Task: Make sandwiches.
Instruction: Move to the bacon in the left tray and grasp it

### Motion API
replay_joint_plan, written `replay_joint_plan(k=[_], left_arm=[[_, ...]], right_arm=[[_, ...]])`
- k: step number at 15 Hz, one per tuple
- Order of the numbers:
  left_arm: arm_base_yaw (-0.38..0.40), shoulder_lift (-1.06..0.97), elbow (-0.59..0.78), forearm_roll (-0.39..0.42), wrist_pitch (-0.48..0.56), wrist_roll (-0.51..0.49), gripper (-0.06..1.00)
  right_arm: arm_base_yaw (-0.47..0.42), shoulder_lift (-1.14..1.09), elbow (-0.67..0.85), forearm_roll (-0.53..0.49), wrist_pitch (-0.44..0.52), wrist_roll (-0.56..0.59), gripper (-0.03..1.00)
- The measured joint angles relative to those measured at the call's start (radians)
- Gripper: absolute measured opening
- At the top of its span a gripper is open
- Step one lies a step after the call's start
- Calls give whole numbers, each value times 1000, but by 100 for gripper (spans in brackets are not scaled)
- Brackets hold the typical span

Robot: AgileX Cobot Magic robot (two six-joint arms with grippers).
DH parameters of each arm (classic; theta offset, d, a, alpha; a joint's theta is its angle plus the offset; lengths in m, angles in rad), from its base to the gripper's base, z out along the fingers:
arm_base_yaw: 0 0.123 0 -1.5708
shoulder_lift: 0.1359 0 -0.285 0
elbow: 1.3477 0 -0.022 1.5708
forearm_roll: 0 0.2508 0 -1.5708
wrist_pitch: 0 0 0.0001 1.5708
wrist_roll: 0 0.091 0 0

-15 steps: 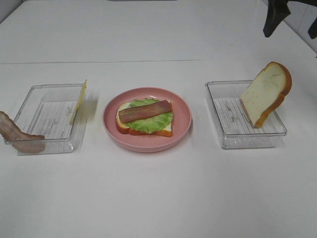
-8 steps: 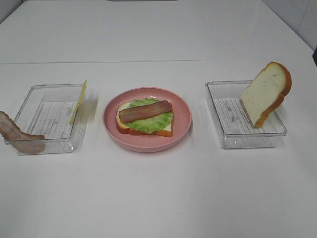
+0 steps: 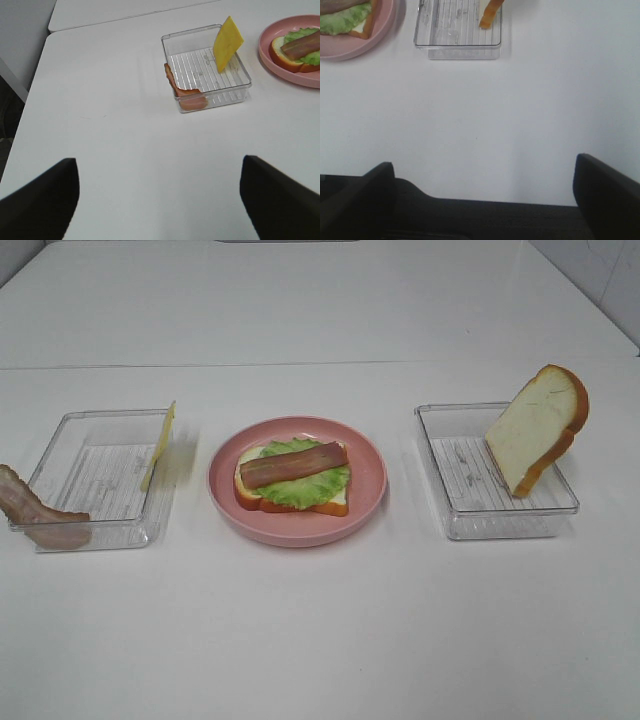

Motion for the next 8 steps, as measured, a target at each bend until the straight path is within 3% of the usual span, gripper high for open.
replay_joint_plan(k=[8], left_arm=[[0, 0, 0, 1, 0, 0, 80]], right_arm=[[0, -473, 219, 0, 23, -3, 92]])
